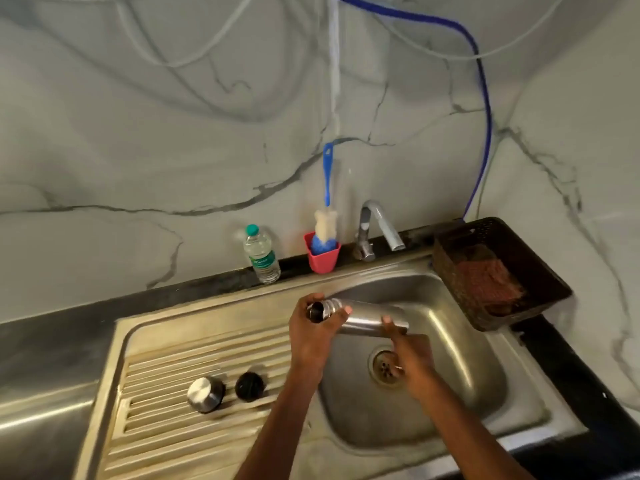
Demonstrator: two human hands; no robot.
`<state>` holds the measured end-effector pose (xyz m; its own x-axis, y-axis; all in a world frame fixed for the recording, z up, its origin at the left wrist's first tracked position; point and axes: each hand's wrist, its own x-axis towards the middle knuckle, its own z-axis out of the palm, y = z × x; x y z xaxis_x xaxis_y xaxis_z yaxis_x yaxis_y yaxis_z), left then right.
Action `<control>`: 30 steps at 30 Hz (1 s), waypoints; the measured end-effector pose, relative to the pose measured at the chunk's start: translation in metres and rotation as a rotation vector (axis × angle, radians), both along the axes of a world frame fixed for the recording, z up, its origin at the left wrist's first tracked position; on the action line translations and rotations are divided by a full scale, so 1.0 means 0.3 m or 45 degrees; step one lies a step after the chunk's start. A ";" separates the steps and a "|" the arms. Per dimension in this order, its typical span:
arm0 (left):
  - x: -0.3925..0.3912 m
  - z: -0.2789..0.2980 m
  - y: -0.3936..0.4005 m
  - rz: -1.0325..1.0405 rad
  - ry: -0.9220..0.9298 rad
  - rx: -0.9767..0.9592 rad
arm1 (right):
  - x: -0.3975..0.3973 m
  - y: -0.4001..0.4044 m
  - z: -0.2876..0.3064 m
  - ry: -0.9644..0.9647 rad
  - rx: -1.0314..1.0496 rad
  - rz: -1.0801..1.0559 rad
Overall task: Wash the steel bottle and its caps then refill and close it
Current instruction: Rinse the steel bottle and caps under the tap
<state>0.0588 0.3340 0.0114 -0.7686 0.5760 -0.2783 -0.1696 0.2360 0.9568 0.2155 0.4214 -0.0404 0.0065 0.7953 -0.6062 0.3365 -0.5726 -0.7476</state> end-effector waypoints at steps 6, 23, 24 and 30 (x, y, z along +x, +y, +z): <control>0.026 0.024 0.237 -0.322 0.405 -0.223 | 0.033 0.114 -0.011 -0.127 0.621 0.644; -0.047 -0.023 0.607 -0.486 0.955 -0.431 | 0.007 0.327 -0.069 -0.174 0.347 0.618; -0.054 -0.022 0.633 -0.492 1.002 -0.448 | 0.005 0.338 -0.075 -0.165 0.341 0.622; -0.080 -0.076 0.676 -0.383 0.965 -0.399 | -0.032 0.388 -0.092 -0.149 0.339 0.631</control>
<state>0.0347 0.5369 -0.0113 -0.6385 0.7667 0.0671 0.5982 0.4396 0.6700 0.2059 0.5377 -0.0681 -0.3510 0.8456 -0.4022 0.6060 -0.1223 -0.7860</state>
